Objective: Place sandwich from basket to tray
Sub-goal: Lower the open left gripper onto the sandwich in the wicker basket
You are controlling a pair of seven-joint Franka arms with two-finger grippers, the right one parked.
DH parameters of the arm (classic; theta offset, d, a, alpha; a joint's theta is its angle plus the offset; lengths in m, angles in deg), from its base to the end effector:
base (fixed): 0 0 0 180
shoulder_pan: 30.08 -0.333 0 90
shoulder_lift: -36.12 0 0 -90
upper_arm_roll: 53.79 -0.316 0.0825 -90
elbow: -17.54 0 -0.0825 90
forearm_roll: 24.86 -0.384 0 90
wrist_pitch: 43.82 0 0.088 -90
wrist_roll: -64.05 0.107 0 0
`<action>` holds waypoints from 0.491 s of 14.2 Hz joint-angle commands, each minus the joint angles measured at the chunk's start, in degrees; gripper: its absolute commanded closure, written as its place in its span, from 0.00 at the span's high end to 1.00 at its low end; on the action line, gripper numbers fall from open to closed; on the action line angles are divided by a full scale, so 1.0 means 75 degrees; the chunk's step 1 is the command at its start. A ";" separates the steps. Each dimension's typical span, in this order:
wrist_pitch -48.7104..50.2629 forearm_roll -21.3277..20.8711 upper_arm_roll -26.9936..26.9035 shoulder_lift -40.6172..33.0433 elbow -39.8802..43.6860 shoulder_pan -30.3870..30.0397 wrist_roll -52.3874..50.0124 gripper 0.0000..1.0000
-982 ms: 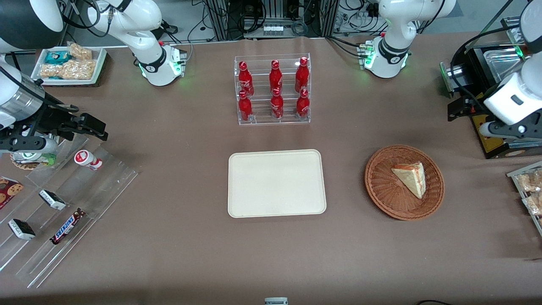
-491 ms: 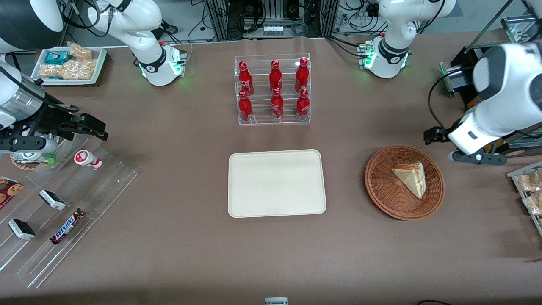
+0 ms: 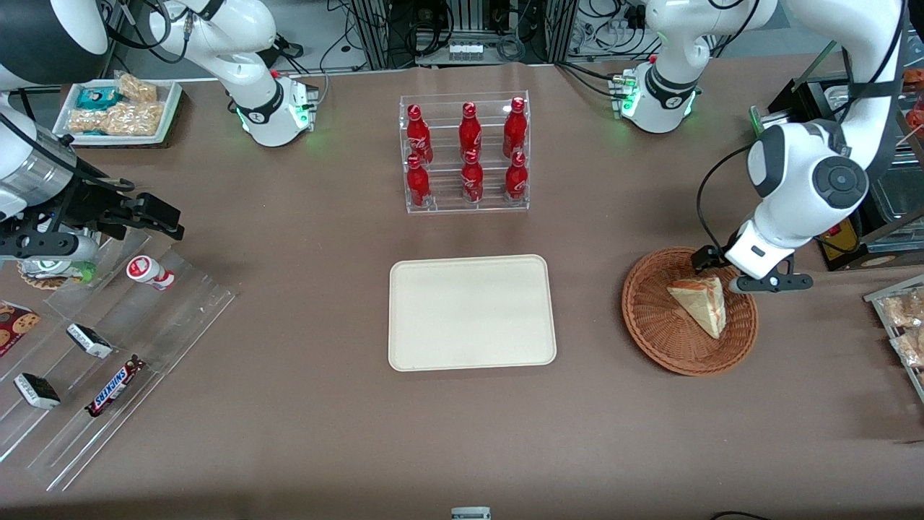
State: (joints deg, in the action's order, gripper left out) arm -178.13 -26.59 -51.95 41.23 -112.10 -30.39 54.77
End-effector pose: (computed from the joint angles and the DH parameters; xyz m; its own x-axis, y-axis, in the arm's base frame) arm 0.5281 -0.0136 0.3210 0.9935 0.1140 -0.0047 0.1139 -0.9933 -0.0196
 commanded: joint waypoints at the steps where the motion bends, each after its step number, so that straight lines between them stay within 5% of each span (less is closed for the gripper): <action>1: -0.0430 -0.0075 -0.0045 0.0197 0.0035 0.0017 -0.1954 1.00; 4: -0.1004 -0.0075 -0.0057 0.0525 0.0058 0.0017 -0.4347 1.00; 7: -0.1228 -0.0016 -0.0057 0.0841 0.0093 -0.0146 -0.4997 1.00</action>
State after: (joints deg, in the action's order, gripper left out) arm -185.95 -26.62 -52.26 45.66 -112.08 -30.49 20.94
